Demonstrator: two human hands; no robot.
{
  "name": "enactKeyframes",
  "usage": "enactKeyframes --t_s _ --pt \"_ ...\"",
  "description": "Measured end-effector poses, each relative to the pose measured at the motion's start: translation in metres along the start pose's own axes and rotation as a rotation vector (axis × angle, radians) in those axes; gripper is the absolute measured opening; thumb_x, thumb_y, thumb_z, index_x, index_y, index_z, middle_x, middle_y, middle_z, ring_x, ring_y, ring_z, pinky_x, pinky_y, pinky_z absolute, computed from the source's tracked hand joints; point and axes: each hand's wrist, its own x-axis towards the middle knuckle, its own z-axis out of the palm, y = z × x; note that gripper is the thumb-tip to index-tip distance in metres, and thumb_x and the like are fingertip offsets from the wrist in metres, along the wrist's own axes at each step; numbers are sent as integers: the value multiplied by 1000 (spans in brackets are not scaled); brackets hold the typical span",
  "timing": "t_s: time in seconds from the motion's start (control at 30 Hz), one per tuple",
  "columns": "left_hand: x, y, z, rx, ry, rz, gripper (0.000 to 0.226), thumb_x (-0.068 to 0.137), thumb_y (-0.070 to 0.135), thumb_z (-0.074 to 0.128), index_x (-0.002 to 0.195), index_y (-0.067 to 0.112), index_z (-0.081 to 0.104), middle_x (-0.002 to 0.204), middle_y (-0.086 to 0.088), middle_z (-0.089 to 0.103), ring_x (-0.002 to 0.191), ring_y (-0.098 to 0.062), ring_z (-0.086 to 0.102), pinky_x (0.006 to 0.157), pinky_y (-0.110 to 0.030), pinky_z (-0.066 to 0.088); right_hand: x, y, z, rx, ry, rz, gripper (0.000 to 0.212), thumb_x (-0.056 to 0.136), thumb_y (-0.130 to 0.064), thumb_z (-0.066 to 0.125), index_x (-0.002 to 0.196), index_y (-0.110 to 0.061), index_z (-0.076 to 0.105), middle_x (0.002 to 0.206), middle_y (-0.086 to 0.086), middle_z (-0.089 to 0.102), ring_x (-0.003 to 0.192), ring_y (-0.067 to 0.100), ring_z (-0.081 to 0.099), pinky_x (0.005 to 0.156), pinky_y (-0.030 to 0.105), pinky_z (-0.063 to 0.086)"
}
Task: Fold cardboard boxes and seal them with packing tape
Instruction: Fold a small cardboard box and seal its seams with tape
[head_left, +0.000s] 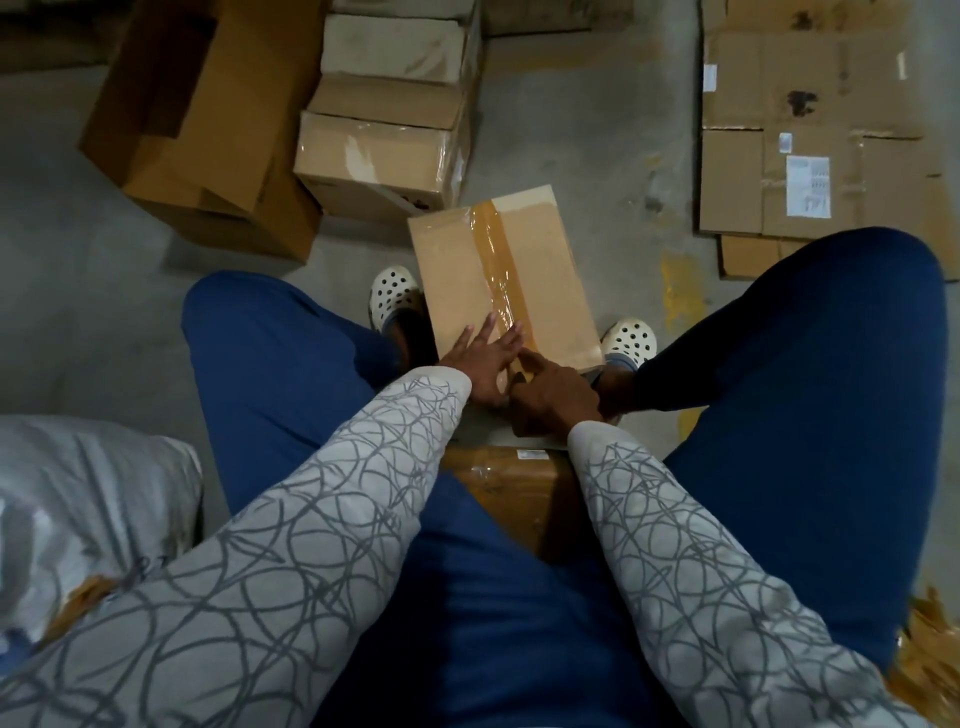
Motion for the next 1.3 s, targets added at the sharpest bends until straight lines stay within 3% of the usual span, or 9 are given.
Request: enactKeyframes --t_s 0.1,0.3,0.43,0.5,0.6,0.73,0.83,1.13,1.3 --pt "-5 4 18 162 77 -95 144 68 60 83 158 23 -22 165 6 -30 152 -27 -26 121 -59 -9 2 2 4 -6 21 -33 61 92 -50 50 150 -46 31 128 12 65 115 34 61 95 43 48" --pt "2 11 13 240 295 -156 104 94 44 64 160 30 -15 169 9 -17 156 -27 -12 118 -70 11 1 7 8 -16 298 -80 48 100 -56 41 138 -28 51 119 13 70 109 35 66 85 39 50" --pt "17 5 -11 129 292 -179 89 99 37 59 160 39 -6 169 13 -12 156 -28 -12 109 -77 24 8 4 0 9 434 -123 53 97 -57 39 142 -30 46 123 16 65 111 38 63 86 44 50" --pt "24 4 -14 208 284 -208 91 98 38 60 160 39 -7 169 11 -12 156 -29 -13 111 -79 15 13 7 -2 -36 441 -113 53 98 -56 40 146 -33 43 121 16 66 110 38 64 89 47 52" --pt "32 2 -16 380 337 -129 91 99 40 55 162 28 -11 170 2 -14 155 -31 -15 120 -67 -1 18 6 2 -33 395 -100 54 97 -49 50 146 -30 40 118 16 67 106 38 66 83 44 52" --pt "40 -10 -19 384 310 151 108 88 19 69 162 27 -11 169 4 -16 155 -26 -17 125 -56 0 19 3 11 -39 339 -44 48 95 -44 57 134 -18 46 110 15 68 98 37 68 71 36 44" --pt "49 -13 -15 394 317 127 114 86 24 74 161 30 -12 170 7 -13 156 -24 -12 125 -55 4 21 4 14 -132 294 -13 54 93 -40 63 137 -17 44 112 14 68 100 35 68 70 35 43" --pt "55 -13 -18 355 300 52 128 78 31 81 160 28 -18 168 4 -21 155 -26 -19 124 -58 -3 30 11 30 -224 220 -5 88 90 -38 69 158 -25 15 117 16 65 101 35 67 79 43 53" --pt "43 0 5 365 309 -114 140 71 53 80 156 18 -25 165 -9 -28 153 -31 -24 121 -64 -5 40 19 37 -166 117 -27 118 89 -35 70 156 -21 -27 116 18 69 96 35 69 75 41 50"
